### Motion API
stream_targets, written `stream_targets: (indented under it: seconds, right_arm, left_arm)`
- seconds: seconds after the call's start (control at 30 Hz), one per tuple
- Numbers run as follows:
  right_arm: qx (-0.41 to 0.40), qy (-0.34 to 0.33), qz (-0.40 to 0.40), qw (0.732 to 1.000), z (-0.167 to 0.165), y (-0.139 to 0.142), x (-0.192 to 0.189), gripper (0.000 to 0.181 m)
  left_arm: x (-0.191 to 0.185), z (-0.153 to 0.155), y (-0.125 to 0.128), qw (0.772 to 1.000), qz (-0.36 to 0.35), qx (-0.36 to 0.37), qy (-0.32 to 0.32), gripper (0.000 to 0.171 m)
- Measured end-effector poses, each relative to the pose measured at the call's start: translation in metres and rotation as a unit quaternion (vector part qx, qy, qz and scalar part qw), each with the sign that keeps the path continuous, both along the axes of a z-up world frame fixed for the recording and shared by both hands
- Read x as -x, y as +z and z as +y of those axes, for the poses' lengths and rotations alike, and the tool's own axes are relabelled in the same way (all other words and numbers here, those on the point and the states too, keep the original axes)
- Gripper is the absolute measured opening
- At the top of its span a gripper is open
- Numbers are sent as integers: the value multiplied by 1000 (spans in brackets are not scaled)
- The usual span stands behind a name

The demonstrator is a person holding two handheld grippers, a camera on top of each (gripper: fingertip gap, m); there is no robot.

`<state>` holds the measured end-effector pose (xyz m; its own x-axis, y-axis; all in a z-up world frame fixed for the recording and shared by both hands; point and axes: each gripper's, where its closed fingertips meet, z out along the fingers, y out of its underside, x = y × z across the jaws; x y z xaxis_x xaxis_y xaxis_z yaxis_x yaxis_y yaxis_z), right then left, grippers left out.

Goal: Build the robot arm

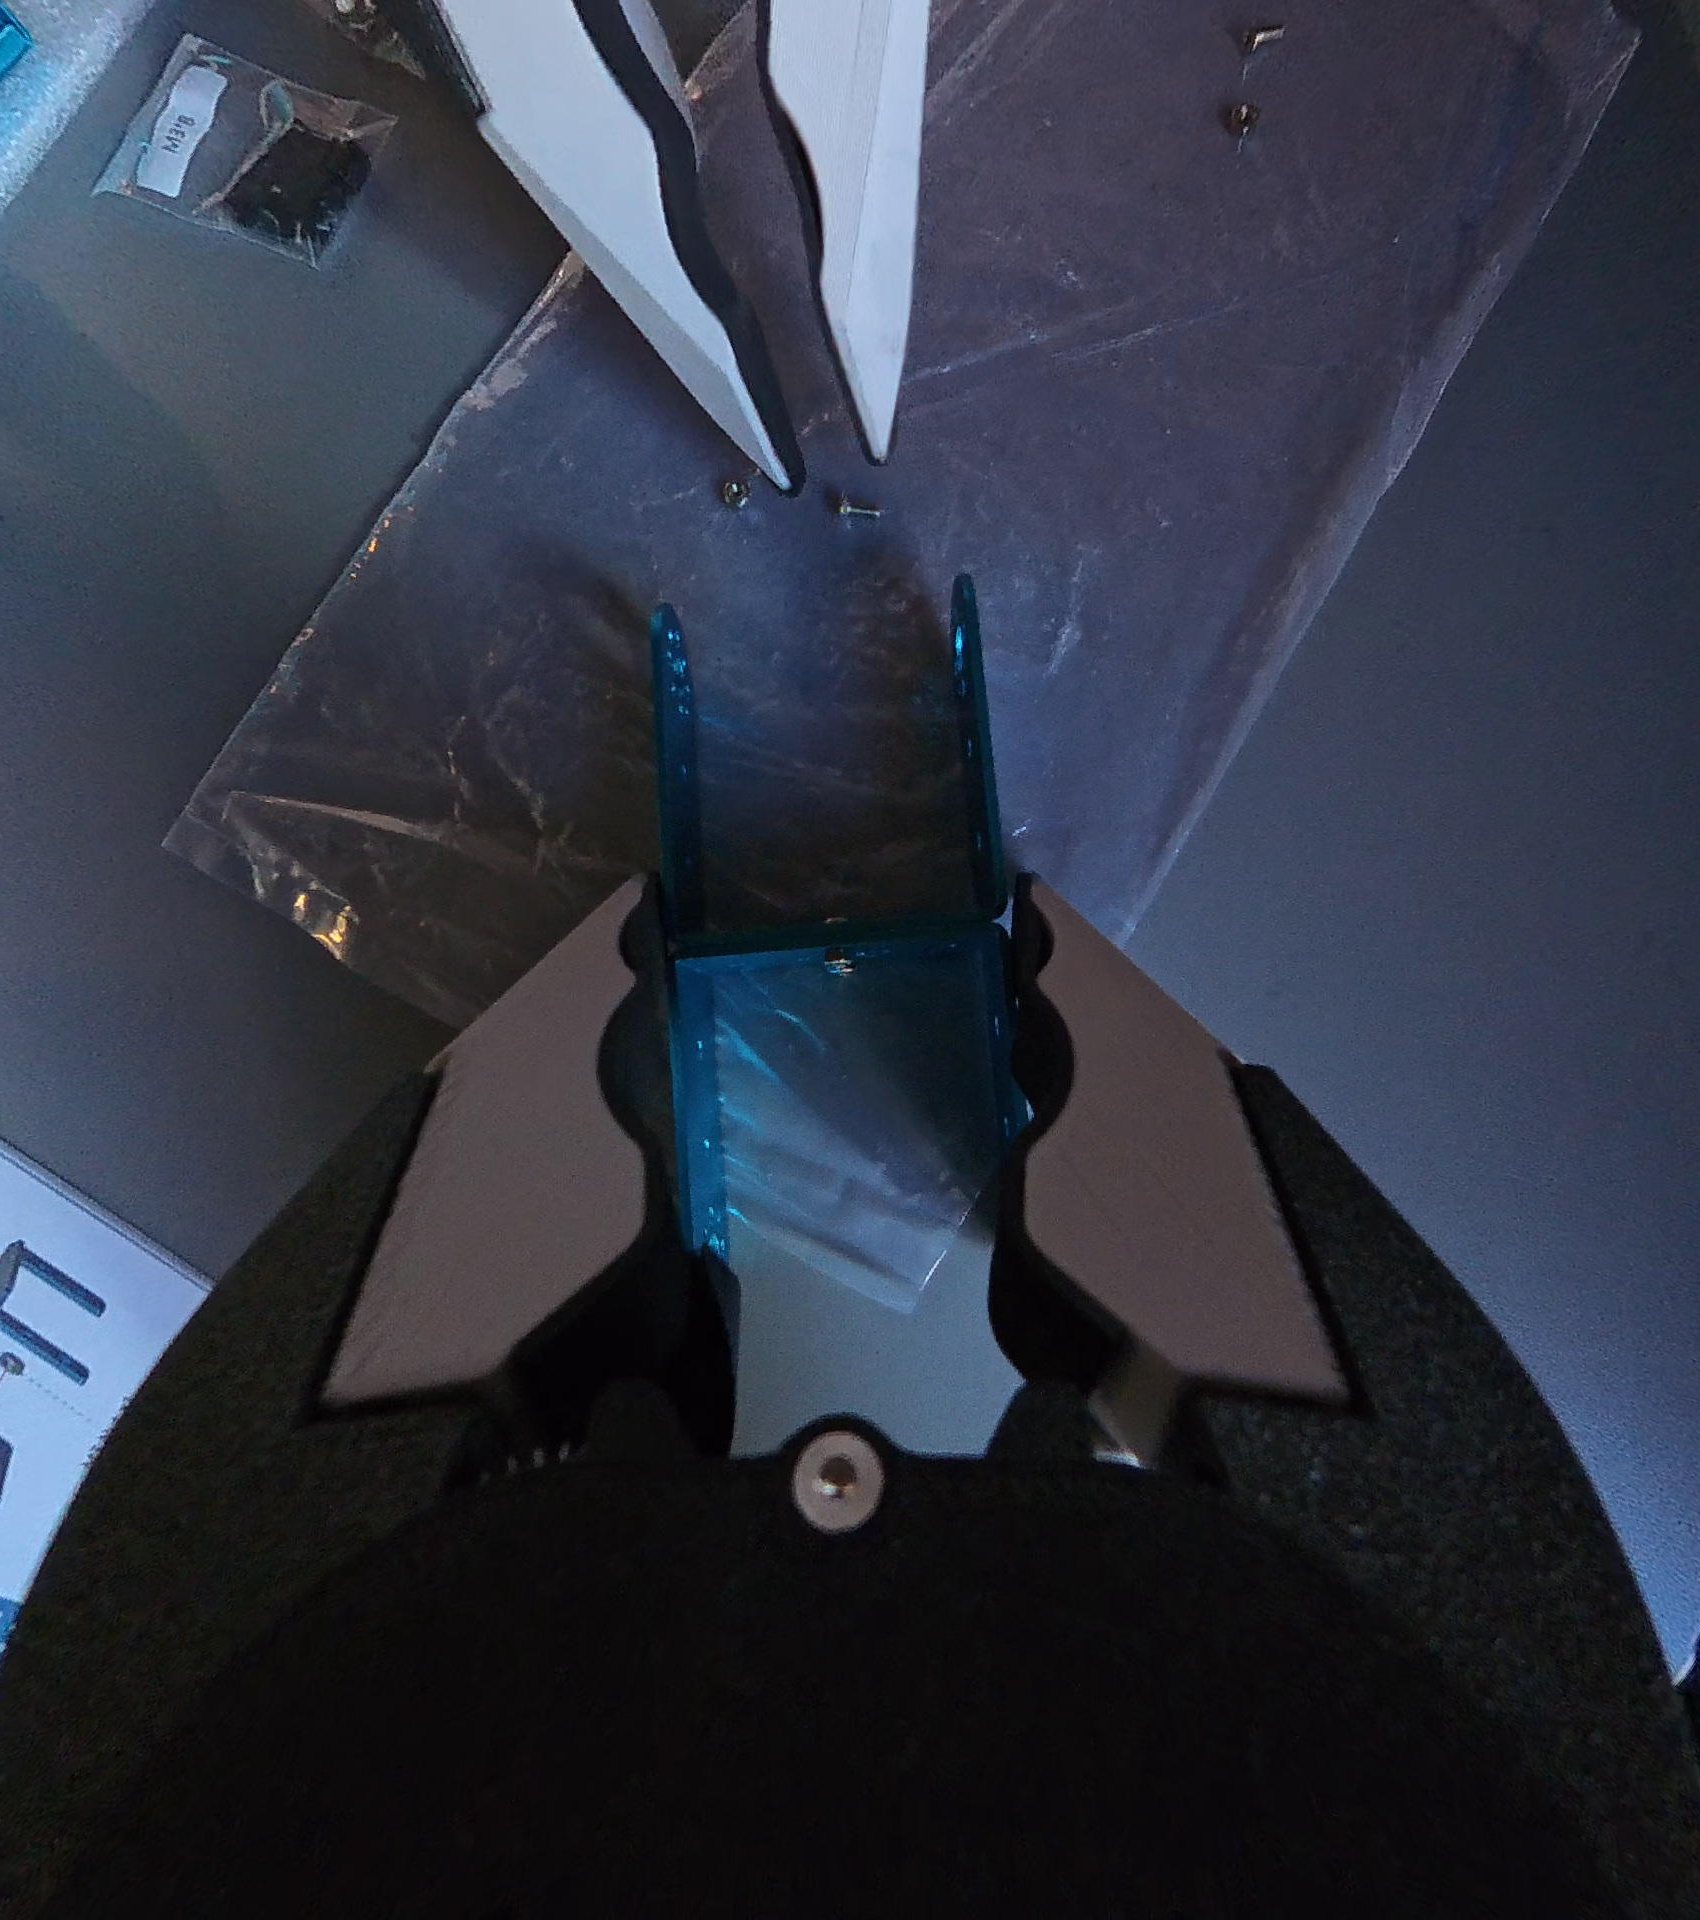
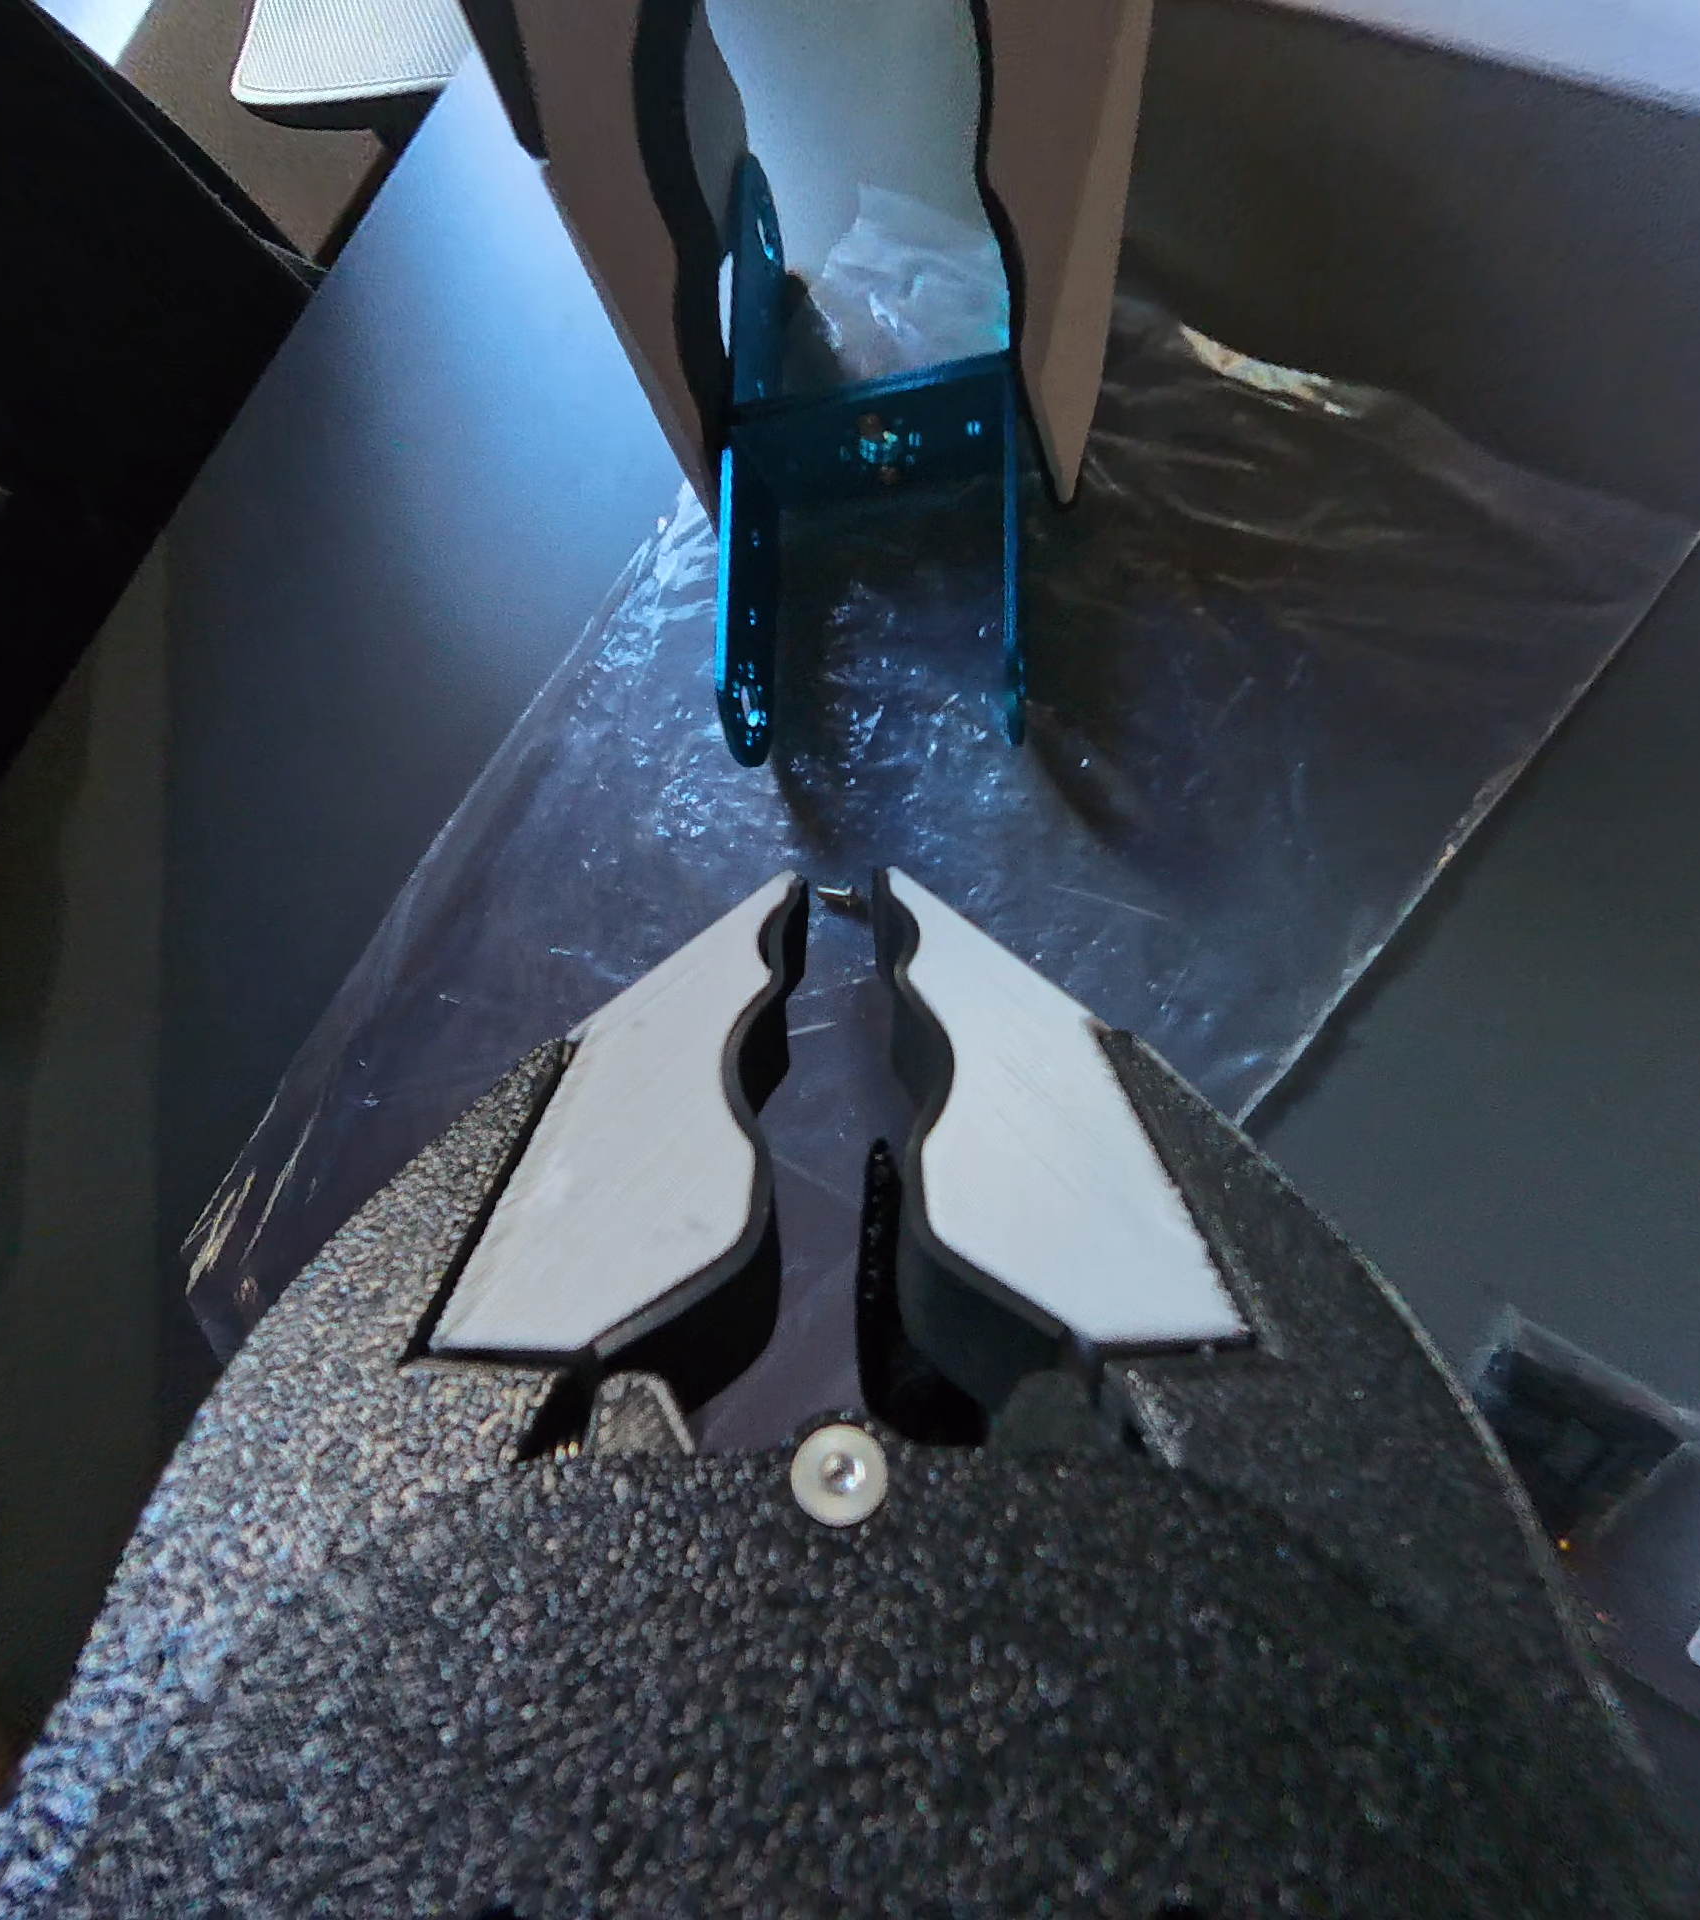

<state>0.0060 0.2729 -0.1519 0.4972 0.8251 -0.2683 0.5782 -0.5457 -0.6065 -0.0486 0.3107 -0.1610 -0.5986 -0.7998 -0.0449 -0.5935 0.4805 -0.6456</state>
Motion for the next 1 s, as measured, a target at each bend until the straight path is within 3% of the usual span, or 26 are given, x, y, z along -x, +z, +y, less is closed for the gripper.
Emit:
stream_targets:
  seconds: [0.2, 0.8, 1.0]
  right_arm:
    - [-12, 22, -10, 1000, -5, -8, 5, 10]
    - [-23, -2, -20, 1000, -8, -11, 0, 4]
    - [-31, -14, -25, 999, -8, -10, 0, 4]
  left_arm:
    - [0, 0, 0, 1000, 1, -1, 3, 66]
    - [1, 0, 0, 1000, -3, -2, 10, 66]
    - [1, 0, 3, 999, -32, -38, 0, 64]
